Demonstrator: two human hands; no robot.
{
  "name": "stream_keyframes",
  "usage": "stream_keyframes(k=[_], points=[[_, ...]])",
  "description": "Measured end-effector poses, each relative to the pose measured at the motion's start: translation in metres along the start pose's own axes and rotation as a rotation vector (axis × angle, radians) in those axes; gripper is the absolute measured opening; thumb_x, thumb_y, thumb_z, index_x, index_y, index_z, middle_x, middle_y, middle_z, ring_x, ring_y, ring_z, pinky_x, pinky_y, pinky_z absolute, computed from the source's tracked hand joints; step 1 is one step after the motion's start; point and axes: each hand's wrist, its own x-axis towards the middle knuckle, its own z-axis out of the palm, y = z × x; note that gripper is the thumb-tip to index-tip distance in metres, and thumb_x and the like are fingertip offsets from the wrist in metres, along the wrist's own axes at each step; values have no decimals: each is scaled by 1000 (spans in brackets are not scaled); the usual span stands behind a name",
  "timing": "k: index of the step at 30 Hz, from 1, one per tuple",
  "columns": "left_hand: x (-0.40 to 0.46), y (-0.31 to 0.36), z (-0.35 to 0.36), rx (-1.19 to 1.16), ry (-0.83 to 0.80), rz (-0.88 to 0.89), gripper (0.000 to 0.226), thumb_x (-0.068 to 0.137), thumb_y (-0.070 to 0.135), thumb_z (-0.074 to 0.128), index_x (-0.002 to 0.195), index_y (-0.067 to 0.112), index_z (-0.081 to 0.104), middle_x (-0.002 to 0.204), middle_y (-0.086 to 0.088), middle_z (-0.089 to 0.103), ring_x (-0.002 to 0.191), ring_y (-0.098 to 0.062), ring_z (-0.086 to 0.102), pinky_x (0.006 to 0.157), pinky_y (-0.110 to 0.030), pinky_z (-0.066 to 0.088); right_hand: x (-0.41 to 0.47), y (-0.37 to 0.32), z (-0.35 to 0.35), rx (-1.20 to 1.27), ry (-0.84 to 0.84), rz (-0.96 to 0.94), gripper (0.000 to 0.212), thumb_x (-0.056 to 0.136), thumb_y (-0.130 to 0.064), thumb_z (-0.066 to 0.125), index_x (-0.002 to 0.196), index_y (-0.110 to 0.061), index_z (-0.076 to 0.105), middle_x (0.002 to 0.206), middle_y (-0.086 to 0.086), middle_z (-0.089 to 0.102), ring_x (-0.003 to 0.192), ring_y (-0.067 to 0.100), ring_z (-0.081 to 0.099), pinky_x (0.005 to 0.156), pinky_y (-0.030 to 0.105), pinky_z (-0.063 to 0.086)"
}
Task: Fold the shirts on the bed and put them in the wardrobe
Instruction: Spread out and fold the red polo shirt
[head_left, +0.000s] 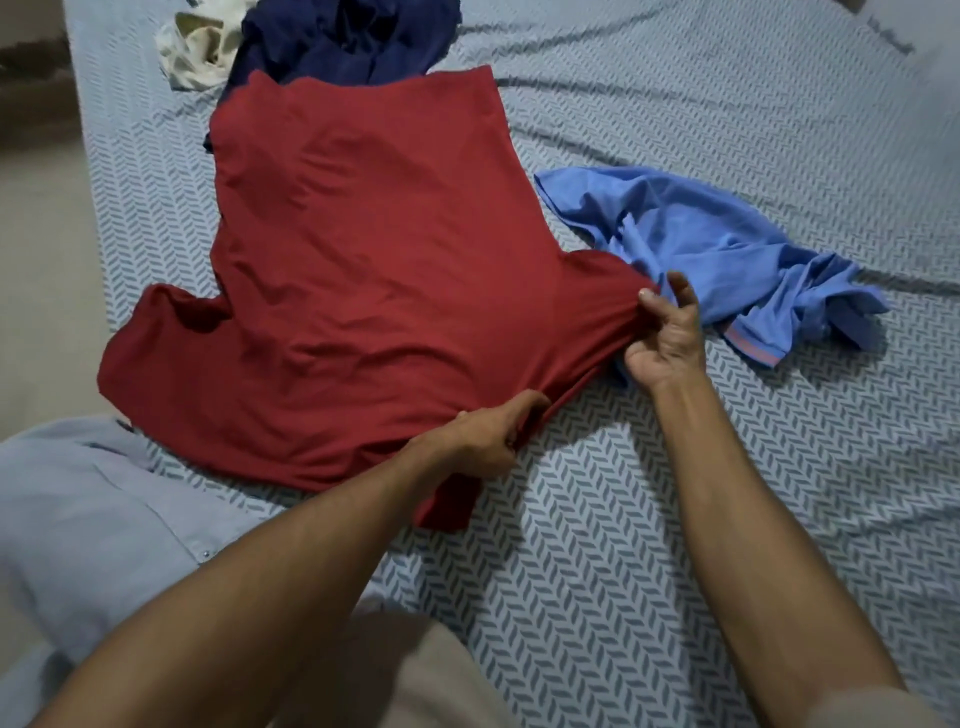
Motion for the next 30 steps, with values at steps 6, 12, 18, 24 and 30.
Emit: stream_keyframes(k=[6, 12, 18, 24, 30], points=[[5, 7, -2, 67, -96, -45, 99, 76, 23, 56, 157, 50, 5, 156, 13, 40, 139, -18, 44, 116, -56, 30, 0, -10, -28, -41, 227, -299, 46, 68, 29, 57, 85, -13, 66, 61, -4, 61, 58, 13, 58, 58, 27, 48], [10, 2, -3, 50, -110, -49, 105, 59, 28, 48, 156, 51, 13, 154, 9, 45, 137, -17, 48, 115, -40, 37, 5, -7, -37, -239, 437, -92, 23, 77, 6, 72, 82, -12, 58, 72, 10, 59, 55, 20, 59, 49, 32, 56], [12, 0, -2, 26, -124, -46, 106, 56, 33, 48, 156, 50, 18, 154, 11, 44, 139, -16, 45, 118, -48, 32, 9, 2, -34, -677, 324, 121, 33, 68, -13, 89, 92, 0, 72, 75, 13, 73, 54, 20, 69, 43, 29, 53], [11, 4, -4, 45, -125, -44, 101, 61, 30, 48, 158, 44, 20, 155, 11, 43, 140, -15, 43, 118, -52, 29, 4, 2, -33, -927, 321, 253, 7, 79, -10, 69, 81, -11, 63, 66, 8, 61, 43, 16, 54, 41, 21, 44], [5, 9, -8, 62, -127, -70, 89, 84, 10, 56, 157, 46, 19, 156, 11, 42, 143, -18, 38, 120, -58, 15, 18, 4, -19, -1096, 466, -64, 47, 65, -43, 81, 102, -17, 67, 89, 1, 66, 77, 22, 66, 71, 33, 58]])
